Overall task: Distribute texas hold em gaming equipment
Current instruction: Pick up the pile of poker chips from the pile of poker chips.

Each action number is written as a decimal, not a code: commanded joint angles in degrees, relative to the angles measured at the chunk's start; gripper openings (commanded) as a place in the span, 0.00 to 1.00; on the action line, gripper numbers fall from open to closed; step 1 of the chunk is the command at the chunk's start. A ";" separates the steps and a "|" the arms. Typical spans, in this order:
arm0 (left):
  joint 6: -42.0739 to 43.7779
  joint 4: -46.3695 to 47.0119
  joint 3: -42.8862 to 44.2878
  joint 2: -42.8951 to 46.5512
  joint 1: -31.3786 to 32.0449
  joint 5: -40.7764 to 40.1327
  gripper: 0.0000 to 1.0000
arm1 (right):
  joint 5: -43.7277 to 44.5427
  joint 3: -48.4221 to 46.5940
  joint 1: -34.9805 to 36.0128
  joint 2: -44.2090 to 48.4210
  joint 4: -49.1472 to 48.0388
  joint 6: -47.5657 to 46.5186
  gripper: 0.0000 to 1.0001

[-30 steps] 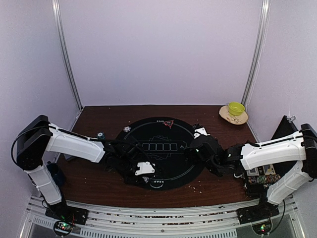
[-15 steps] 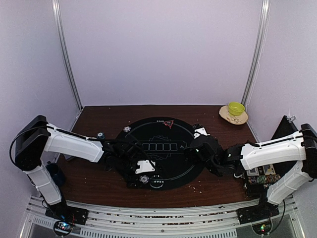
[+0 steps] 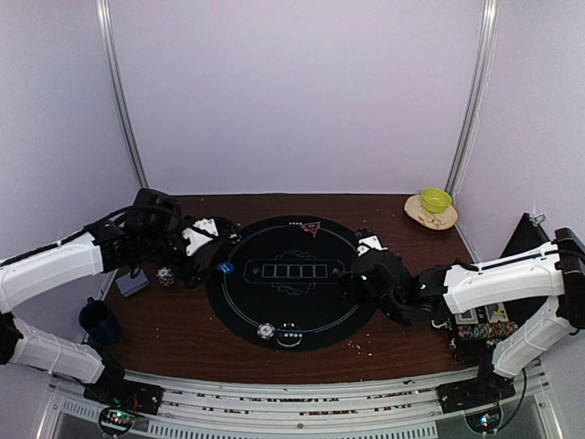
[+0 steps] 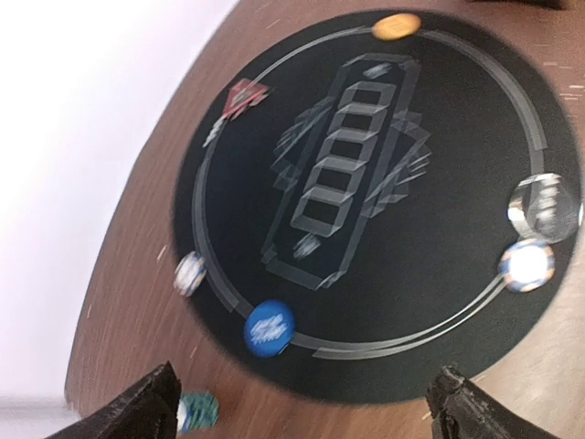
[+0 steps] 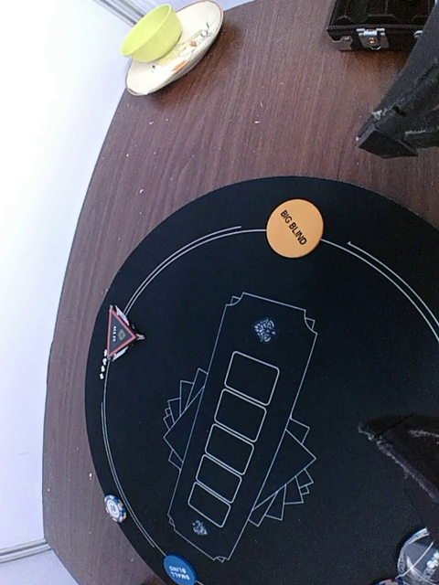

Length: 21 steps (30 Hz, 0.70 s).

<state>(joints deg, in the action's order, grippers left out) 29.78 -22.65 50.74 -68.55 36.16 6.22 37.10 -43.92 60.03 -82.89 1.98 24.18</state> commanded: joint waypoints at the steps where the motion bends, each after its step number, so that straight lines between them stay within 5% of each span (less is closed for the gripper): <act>1: -2.72 -3.10 -0.46 0.59 -11.27 -2.84 0.98 | 0.26 -0.50 0.21 -0.90 0.75 -0.10 1.00; 11: -3.97 -0.03 -1.45 -9.55 -31.04 5.39 0.98 | 0.28 -1.11 0.19 -2.26 1.15 -0.19 1.00; 21: -3.52 -0.16 1.37 -16.99 -34.52 6.83 0.98 | 0.60 -1.35 0.28 -2.68 1.45 -0.21 1.00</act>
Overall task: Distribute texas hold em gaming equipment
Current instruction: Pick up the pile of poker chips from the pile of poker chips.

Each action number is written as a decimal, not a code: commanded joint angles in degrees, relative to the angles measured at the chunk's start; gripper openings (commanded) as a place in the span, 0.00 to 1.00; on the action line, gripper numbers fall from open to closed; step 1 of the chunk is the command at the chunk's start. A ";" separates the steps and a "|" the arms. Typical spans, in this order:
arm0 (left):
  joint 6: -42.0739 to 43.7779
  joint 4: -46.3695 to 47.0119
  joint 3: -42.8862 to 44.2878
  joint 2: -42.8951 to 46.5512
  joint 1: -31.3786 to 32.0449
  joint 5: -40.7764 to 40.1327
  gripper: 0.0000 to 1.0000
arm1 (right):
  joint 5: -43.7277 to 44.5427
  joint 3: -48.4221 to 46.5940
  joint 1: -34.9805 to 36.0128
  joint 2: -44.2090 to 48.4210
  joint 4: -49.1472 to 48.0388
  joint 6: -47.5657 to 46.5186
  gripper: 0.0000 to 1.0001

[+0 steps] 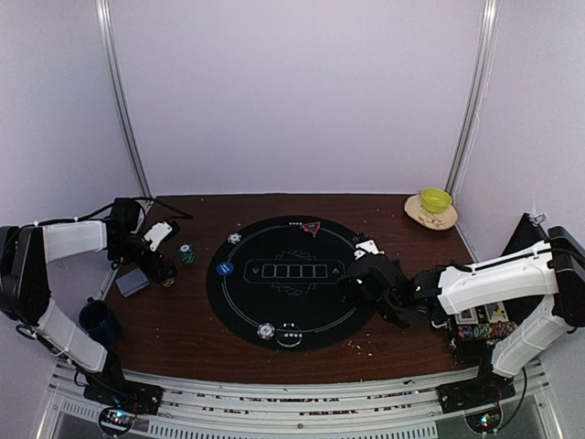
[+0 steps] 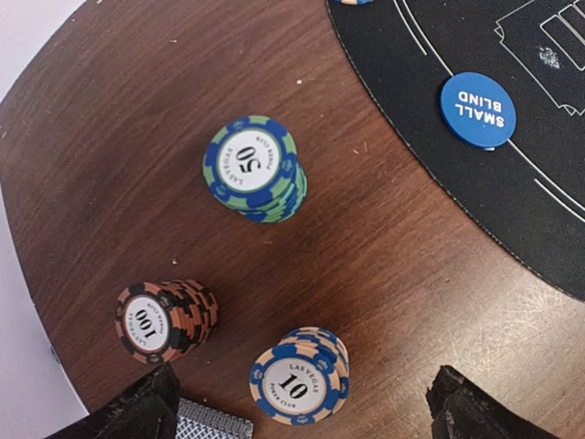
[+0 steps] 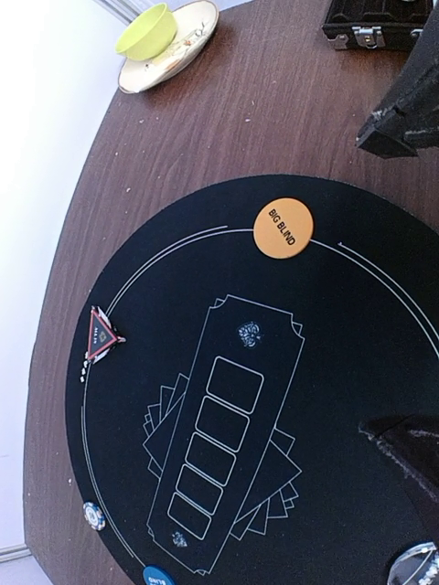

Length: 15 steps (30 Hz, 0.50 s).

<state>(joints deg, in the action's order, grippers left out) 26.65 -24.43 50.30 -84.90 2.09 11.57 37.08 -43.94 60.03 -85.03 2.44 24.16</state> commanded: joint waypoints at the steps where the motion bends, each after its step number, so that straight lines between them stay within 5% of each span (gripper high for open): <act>1: -0.49 1.66 1.67 -0.69 -0.50 1.13 0.97 | 0.55 -1.35 0.31 -0.46 0.98 -0.25 1.00; 15: 0.07 2.10 1.06 -2.97 -1.41 0.12 0.92 | 0.51 -1.34 0.44 -0.13 1.17 -0.25 1.00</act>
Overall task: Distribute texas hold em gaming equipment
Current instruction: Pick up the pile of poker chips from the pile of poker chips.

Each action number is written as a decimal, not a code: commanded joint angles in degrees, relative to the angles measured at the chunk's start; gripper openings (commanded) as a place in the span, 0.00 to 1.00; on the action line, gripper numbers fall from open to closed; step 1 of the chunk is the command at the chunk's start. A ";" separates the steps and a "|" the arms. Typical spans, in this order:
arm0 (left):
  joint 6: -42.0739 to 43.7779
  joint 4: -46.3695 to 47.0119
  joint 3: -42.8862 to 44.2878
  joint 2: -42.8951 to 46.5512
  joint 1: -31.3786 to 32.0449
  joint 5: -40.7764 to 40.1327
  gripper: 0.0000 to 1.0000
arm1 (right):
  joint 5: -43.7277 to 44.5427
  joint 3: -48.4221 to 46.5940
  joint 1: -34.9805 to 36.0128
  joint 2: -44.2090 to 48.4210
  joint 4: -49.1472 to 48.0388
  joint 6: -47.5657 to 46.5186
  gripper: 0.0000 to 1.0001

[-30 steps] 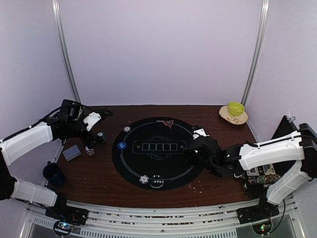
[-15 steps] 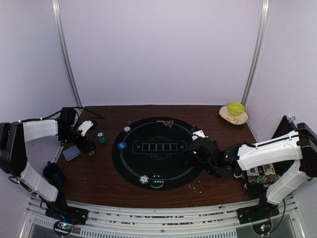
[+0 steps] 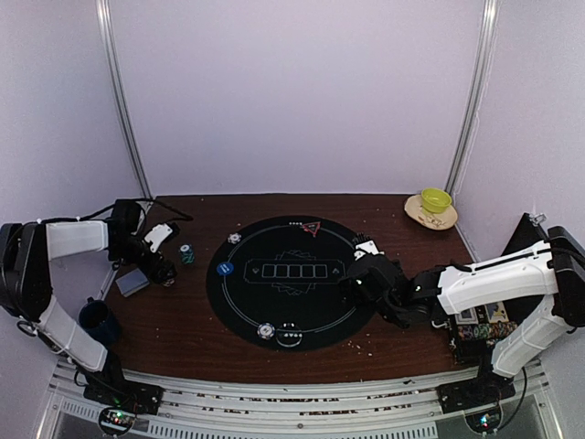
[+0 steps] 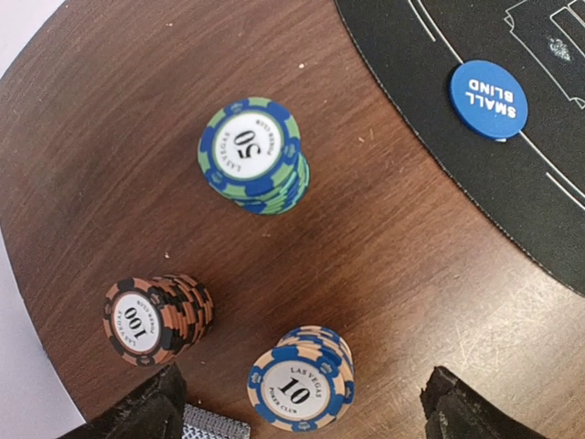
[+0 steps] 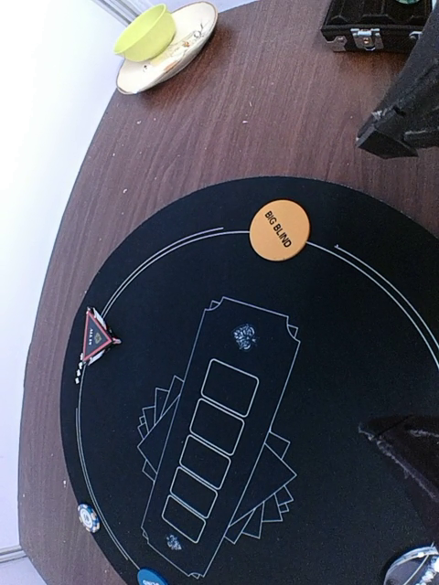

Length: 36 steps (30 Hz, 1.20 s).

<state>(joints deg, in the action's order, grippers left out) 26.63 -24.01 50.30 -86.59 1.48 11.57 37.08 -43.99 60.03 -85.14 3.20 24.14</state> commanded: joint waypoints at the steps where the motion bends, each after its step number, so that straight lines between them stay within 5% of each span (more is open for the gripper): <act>1: 0.20 1.69 1.11 -1.43 -0.85 0.19 0.92 | 0.57 -1.36 0.44 -0.07 0.40 -0.21 1.00; 36: 0.42 3.17 1.18 -5.52 -1.60 -0.36 0.73 | 0.80 -1.79 0.67 -0.98 0.62 -0.37 1.00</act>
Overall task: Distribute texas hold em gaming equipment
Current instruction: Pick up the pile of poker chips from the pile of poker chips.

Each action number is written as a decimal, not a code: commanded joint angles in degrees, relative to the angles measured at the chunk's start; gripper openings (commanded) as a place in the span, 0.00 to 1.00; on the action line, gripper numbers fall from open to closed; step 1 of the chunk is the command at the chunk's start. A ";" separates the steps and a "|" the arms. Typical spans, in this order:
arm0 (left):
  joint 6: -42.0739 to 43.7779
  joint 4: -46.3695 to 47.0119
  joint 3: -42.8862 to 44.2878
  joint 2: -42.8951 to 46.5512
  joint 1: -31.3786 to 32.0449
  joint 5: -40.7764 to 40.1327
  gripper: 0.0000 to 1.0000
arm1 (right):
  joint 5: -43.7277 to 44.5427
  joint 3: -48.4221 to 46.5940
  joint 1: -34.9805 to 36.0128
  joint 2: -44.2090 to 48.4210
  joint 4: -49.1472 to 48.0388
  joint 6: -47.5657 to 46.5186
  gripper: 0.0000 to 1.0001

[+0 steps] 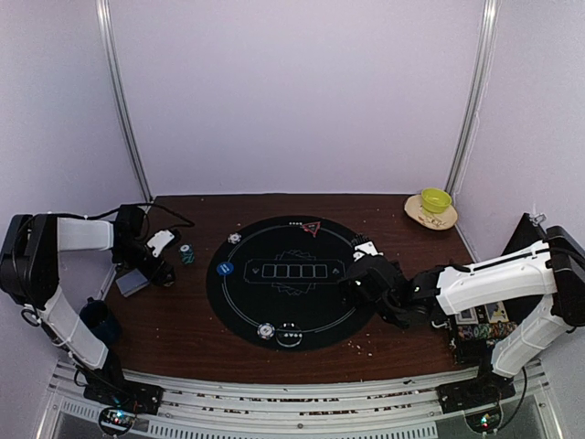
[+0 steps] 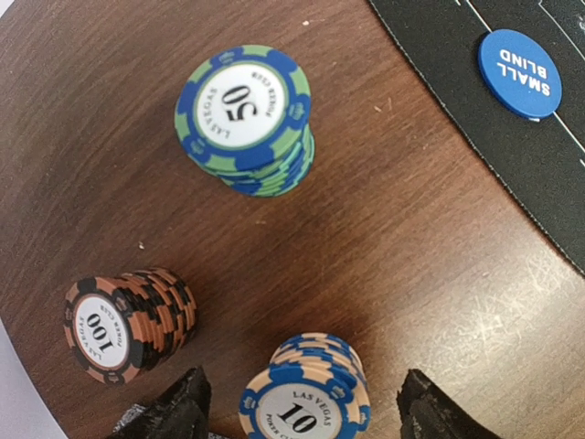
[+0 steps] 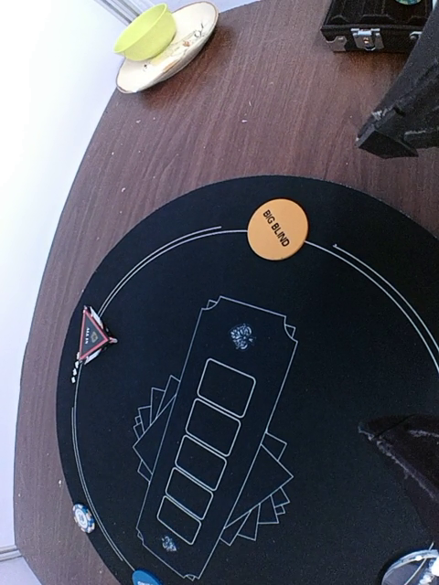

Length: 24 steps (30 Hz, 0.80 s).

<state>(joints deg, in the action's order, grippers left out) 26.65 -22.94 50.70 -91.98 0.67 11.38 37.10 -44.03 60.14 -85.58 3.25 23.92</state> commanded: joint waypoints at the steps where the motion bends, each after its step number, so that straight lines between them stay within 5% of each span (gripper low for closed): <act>1: 0.35 2.25 0.74 -0.12 -0.81 -0.27 0.72 | 0.86 -1.74 0.59 -0.47 0.62 -0.19 1.00; 24: 0.97 1.85 0.08 -0.52 -0.92 0.45 0.63 | 1.98 -2.20 0.99 -1.17 1.15 -0.28 1.00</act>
<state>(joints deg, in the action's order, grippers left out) 26.85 -22.35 50.70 -91.98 0.36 11.11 37.19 -44.77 60.62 -86.21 3.60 23.90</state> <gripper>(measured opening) 0.629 0.999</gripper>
